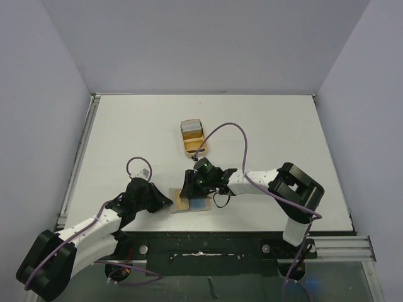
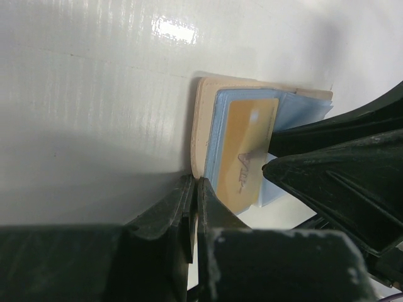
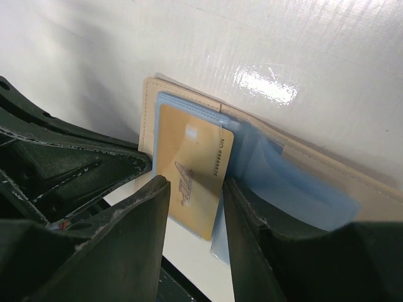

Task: Put the credit cards into the card holder
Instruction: Insert the credit card into the card holder, then move the storage box to the center of the board.

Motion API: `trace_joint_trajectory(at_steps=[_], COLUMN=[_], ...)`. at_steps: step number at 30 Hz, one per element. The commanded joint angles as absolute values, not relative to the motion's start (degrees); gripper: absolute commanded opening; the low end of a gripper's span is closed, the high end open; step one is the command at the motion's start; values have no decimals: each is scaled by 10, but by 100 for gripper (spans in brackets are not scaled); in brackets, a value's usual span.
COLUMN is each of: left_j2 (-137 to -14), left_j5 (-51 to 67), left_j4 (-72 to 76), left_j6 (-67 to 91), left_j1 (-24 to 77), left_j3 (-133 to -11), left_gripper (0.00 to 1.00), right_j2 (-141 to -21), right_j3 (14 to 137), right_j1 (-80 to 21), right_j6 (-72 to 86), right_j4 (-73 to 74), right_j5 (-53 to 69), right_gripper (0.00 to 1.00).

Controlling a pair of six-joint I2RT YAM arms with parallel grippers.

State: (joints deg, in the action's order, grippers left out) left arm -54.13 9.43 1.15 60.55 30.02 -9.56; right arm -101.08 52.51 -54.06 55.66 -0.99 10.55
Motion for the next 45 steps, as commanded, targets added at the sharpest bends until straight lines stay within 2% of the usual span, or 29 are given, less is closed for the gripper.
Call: trace_joint_trajectory(at_steps=[1, 5, 9, 16, 25, 28, 32, 37, 45], left_j2=[-547, -548, -544, -541, -532, -531, -523, -521, -514], left_j5=[104, 104, 101, 94, 101, 105, 104, 107, 110], left_j4=[46, 45, 36, 27, 18, 15, 13, 13, 18], left_j6=[596, 595, 593, 589, 583, 584, 585, 584, 586], left_j1=[303, 303, 303, 302, 302, 303, 304, 304, 304], left_j3=[-103, -104, -105, -102, -116, -119, -117, -117, -107], left_gripper=[0, 0, 0, 0, 0, 0, 0, 1, 1], right_j2=[-1004, -1000, -982, -960, -893, -886, -905, -957, -1060], right_j3=[542, 540, 544, 517, 590, 624, 667, 742, 852], right_j1=[-551, -549, -540, -530, -497, -462, -393, -309, -271], right_j6=[558, 555, 533, 521, 321, 299, 274, 160, 161], right_j4=[-52, -43, 43, 82, 142, 167, 171, 154, 164], right_j5=[143, 137, 69, 24, 39, 6, -41, 4, 40], right_gripper=[40, 39, 39, 39, 40, 40, 40, 41, 40])
